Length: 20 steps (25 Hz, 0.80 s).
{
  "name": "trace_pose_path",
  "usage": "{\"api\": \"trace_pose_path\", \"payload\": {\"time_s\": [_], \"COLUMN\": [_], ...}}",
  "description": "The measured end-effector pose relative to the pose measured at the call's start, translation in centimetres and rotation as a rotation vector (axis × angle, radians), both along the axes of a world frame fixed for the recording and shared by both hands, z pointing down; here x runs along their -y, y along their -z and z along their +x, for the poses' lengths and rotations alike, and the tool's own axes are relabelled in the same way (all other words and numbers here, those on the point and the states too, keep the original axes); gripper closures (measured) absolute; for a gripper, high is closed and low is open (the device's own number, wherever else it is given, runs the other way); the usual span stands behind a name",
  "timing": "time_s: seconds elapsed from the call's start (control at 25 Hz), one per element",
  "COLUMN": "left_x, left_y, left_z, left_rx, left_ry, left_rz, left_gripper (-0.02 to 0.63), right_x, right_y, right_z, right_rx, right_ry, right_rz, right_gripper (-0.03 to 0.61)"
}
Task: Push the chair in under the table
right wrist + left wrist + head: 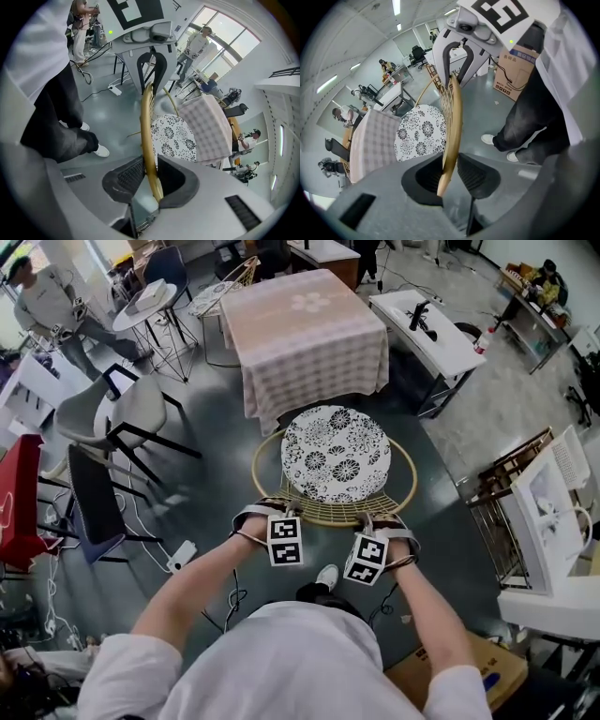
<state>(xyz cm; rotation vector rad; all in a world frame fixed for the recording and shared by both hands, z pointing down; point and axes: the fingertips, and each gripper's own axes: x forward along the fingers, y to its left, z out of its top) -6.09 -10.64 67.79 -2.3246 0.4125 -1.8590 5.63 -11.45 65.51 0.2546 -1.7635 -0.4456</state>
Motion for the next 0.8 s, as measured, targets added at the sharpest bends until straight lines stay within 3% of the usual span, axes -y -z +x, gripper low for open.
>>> {"api": "trace_pose_path", "payload": {"time_s": [0.8], "left_x": [5.6], "left_y": [-0.7], "left_z": [1.6], "left_rx": [0.055], "left_ry": [0.120], "left_rz": [0.002], "left_gripper": [0.512], "right_x": [6.5], "right_y": [-0.1], "right_z": [1.8], "right_rx": [0.007], "right_ry": [0.039], "right_rz": [-0.008], "right_gripper": [0.508]}}
